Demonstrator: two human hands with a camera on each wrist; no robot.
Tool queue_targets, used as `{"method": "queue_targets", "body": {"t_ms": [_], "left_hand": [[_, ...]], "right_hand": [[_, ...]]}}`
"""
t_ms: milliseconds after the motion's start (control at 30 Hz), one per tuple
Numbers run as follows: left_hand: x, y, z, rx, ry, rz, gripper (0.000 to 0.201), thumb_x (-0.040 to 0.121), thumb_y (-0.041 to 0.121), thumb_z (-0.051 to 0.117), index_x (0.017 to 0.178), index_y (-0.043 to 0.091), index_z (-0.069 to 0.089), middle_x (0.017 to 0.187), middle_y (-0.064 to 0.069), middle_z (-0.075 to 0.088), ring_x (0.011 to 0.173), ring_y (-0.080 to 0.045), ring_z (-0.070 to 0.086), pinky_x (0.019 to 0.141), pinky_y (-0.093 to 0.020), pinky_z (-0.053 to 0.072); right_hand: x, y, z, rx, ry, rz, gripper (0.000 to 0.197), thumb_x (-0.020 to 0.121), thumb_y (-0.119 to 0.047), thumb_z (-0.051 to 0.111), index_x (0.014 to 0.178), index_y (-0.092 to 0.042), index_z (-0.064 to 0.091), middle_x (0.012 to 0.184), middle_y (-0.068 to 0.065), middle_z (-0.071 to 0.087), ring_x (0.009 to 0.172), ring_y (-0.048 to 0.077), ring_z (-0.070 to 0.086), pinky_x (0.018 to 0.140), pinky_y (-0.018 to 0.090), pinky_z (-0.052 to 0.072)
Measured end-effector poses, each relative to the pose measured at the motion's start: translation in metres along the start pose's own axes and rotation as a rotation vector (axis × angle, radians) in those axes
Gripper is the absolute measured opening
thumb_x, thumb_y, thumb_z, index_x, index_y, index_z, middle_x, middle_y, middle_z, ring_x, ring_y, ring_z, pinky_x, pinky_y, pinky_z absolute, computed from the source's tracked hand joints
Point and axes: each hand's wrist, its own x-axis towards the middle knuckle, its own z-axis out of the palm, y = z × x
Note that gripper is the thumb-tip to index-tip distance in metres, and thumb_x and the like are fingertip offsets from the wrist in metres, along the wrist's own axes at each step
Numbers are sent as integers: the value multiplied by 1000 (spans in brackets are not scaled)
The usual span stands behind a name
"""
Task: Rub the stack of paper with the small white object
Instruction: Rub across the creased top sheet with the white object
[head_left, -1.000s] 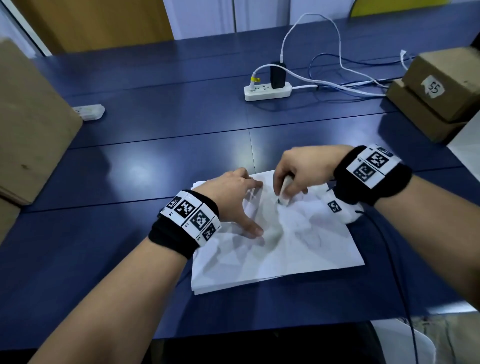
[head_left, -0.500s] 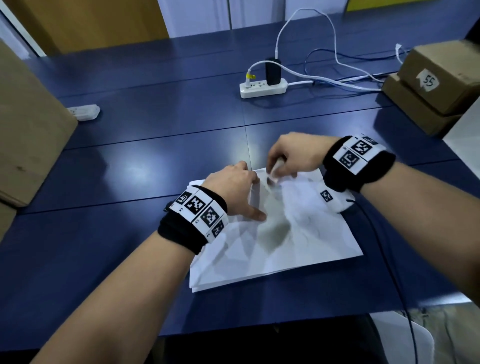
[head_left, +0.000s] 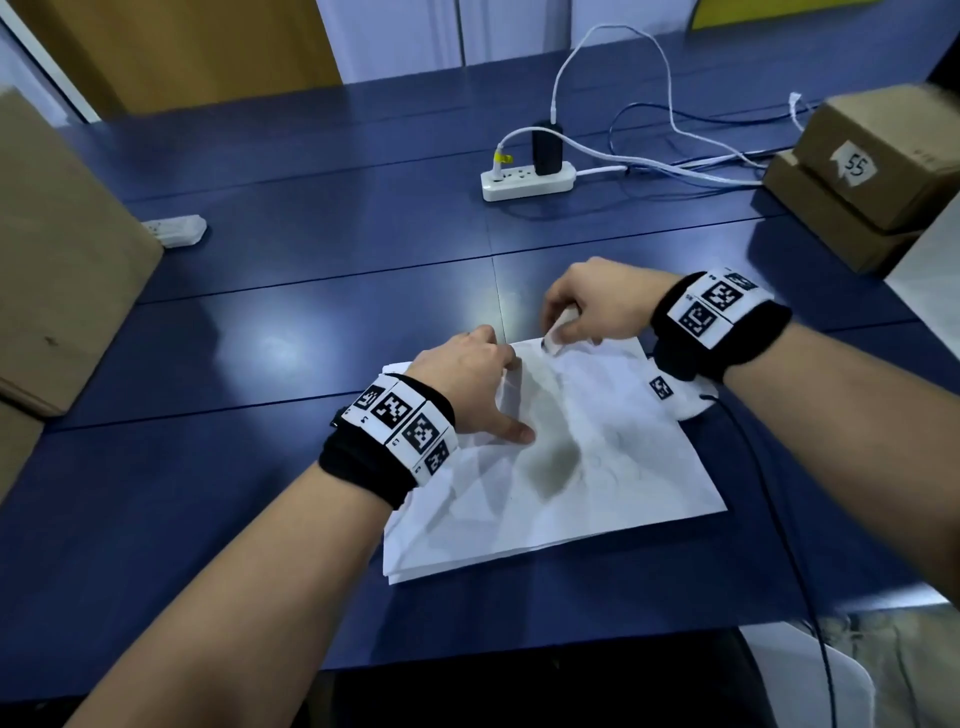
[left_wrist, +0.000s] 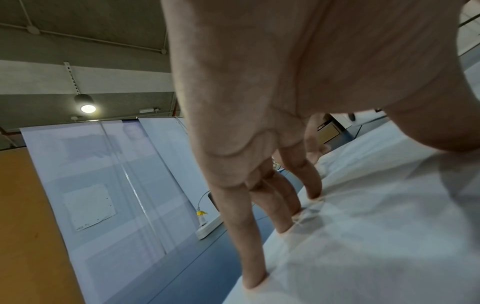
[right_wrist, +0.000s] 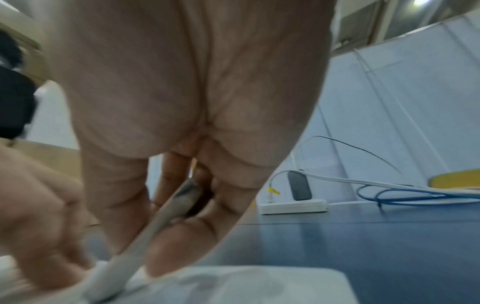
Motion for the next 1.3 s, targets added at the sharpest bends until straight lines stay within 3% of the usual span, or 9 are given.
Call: {"method": "queue_targets", "body": {"t_ms": [133, 300, 500, 667, 733, 867, 1067, 1200, 1300], "left_hand": [[1, 0, 1, -2, -4, 4, 84, 60, 73, 77, 129, 29, 54, 108, 6, 41, 113, -19, 48, 70, -34, 38], [2, -1, -1, -1, -10, 7, 89, 59, 73, 77, 132, 29, 51, 105, 8, 37, 112, -19, 48, 71, -35, 40], [2, -2, -1, -19, -15, 6, 86, 59, 71, 79, 130, 29, 53, 105, 8, 38, 112, -19, 48, 72, -33, 40], [2, -1, -2, 2, -18, 7, 90, 58, 73, 77, 132, 29, 52, 106, 7, 38, 112, -20, 48, 74, -37, 45], [2, -1, -1, 3, -18, 8, 89, 59, 73, 77, 132, 28, 51, 107, 7, 39, 112, -20, 48, 73, -37, 44], [2, -3, -1, -15, -16, 2, 88, 60, 71, 78, 132, 28, 51, 109, 6, 40, 114, -19, 47, 71, -34, 38], [1, -2, 0, 7, -7, 9, 90, 60, 73, 77, 134, 29, 50, 117, 5, 44, 115, -19, 47, 70, -35, 39], [2, -2, 0, 8, -16, 0, 90, 60, 72, 77, 134, 29, 50, 116, 5, 43, 115, -19, 47, 71, -35, 38], [3, -1, -1, 10, -18, 0, 91, 59, 73, 77, 133, 28, 50, 114, 5, 42, 114, -19, 47, 73, -36, 41]], "right_hand": [[-17, -17, 6, 15, -358, -88, 12, 79, -25, 78, 90, -25, 77, 70, 0, 73, 53, 12, 65, 57, 19, 50], [0, -5, -1, -26, 10, -2, 10, 81, -28, 74, 90, -24, 73, 75, -3, 73, 55, 14, 68, 62, 23, 48], [-22, -21, 5, -45, -384, -72, 13, 77, -27, 79, 90, -27, 76, 69, -2, 73, 53, 11, 65, 56, 19, 50], [-2, -5, 0, -35, 36, 3, 11, 80, -26, 74, 91, -24, 75, 70, -4, 70, 56, 15, 68, 64, 27, 53], [-5, -4, -1, -18, -19, -1, 10, 78, -24, 75, 88, -24, 75, 69, 0, 72, 52, 14, 67, 61, 22, 48], [-17, -20, 3, -7, -393, -64, 12, 76, -23, 80, 88, -24, 78, 66, -2, 73, 52, 11, 64, 59, 22, 51], [-1, -2, 0, -21, 50, 34, 11, 79, -31, 77, 87, -26, 74, 68, -6, 70, 52, 11, 67, 69, 29, 57], [-23, -13, 5, 47, -323, -36, 13, 77, -25, 80, 89, -23, 77, 69, 5, 73, 51, 12, 64, 58, 19, 50], [-19, -10, 4, 39, -236, -28, 14, 76, -31, 81, 88, -25, 77, 69, 3, 73, 52, 10, 65, 59, 18, 48]]}}
